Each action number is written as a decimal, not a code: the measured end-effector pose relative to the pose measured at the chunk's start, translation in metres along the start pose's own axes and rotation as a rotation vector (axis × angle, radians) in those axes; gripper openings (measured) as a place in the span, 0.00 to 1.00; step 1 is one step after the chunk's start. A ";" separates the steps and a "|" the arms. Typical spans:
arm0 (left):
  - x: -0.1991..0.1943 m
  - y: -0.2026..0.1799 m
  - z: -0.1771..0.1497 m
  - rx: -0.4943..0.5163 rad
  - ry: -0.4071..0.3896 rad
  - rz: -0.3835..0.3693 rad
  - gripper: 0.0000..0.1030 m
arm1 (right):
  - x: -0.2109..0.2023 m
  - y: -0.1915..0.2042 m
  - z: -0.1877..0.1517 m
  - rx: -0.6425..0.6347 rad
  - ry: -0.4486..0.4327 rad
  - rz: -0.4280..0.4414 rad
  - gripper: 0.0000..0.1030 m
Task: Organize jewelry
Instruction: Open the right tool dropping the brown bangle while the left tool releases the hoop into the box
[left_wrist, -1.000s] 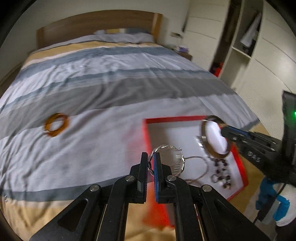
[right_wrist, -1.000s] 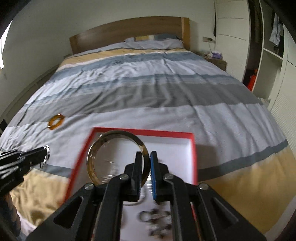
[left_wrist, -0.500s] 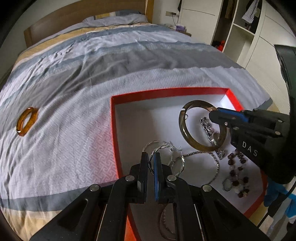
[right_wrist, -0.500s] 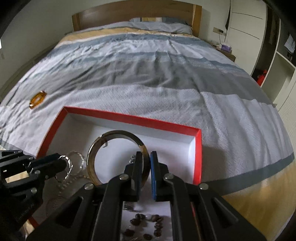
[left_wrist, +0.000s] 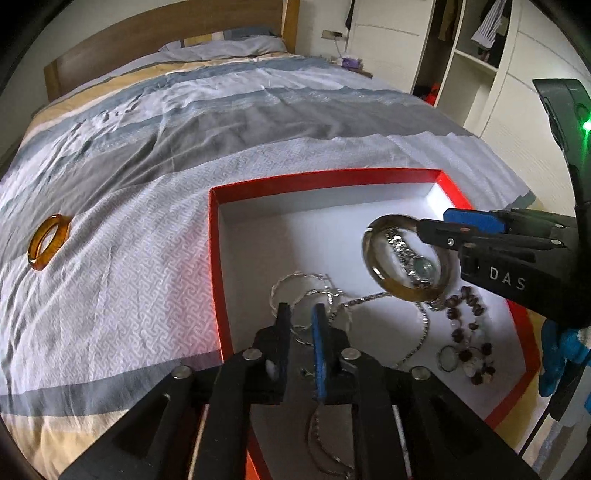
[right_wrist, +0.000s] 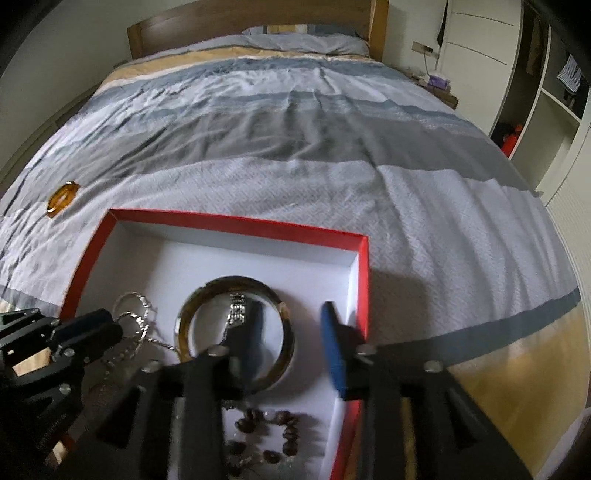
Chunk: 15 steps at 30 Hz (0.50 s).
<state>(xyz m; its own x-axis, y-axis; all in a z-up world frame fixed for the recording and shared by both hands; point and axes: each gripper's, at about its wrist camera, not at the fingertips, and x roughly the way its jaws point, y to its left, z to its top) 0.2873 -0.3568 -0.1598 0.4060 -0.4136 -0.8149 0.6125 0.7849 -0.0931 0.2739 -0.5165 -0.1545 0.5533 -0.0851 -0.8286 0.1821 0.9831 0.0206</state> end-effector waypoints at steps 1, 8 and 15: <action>-0.004 -0.001 -0.001 -0.002 -0.009 -0.004 0.28 | -0.005 0.001 -0.001 -0.001 -0.006 -0.003 0.33; -0.042 0.002 -0.005 -0.018 -0.066 -0.028 0.40 | -0.046 0.000 -0.017 0.045 -0.063 -0.022 0.35; -0.099 0.009 -0.016 -0.060 -0.135 0.027 0.53 | -0.094 0.016 -0.042 0.085 -0.118 -0.020 0.35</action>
<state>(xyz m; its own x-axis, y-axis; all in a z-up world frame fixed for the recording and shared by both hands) 0.2418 -0.3011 -0.0895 0.5117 -0.4467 -0.7339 0.5598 0.8214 -0.1097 0.1908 -0.4859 -0.1000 0.6401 -0.1277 -0.7576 0.2591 0.9642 0.0564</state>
